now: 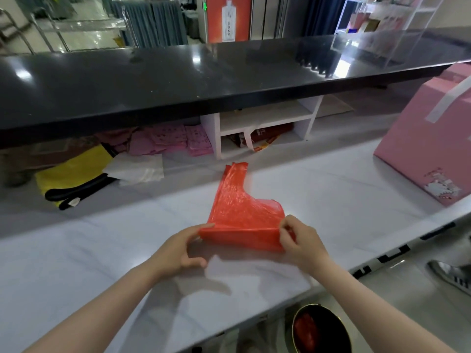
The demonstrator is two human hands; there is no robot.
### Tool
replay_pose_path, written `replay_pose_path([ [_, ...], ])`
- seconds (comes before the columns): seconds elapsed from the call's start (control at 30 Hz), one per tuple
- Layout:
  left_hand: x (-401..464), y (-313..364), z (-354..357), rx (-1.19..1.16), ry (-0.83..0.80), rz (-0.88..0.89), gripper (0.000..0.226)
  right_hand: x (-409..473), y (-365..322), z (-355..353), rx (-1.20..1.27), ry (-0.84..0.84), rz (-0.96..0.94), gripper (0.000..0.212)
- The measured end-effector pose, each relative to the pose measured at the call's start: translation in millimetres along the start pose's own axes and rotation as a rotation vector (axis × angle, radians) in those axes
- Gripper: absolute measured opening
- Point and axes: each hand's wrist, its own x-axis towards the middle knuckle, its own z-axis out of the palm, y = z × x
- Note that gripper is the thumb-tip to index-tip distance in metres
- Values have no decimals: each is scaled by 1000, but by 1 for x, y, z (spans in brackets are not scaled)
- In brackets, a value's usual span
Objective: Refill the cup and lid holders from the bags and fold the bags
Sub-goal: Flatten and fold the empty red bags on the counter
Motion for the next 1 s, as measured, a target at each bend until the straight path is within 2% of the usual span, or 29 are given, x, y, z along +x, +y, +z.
replay_pose_path([
  [0.03,-2,0,2,-30,44,-20,86,3,-1,-1,72,34,48,29],
  [0.13,2,4,7,91,267,-43,33,9,-5,1,336,122,193,25],
  [0.2,9,6,7,66,393,-47,23,9,-4,3,522,167,278,17],
  [0.27,15,11,8,4,428,-66,16,5,-1,4,603,146,322,4],
  [0.4,21,13,13,5,425,-116,20,-2,8,10,436,54,282,15],
  [0.57,18,6,21,73,430,-223,5,3,17,22,355,104,239,3],
  [0.77,26,5,26,139,488,-297,8,17,14,34,-41,131,216,21],
  [0.9,30,7,27,50,533,-355,26,28,14,42,-308,149,255,18],
  [1.0,31,11,26,135,565,-314,43,30,16,45,-360,185,257,42],
])
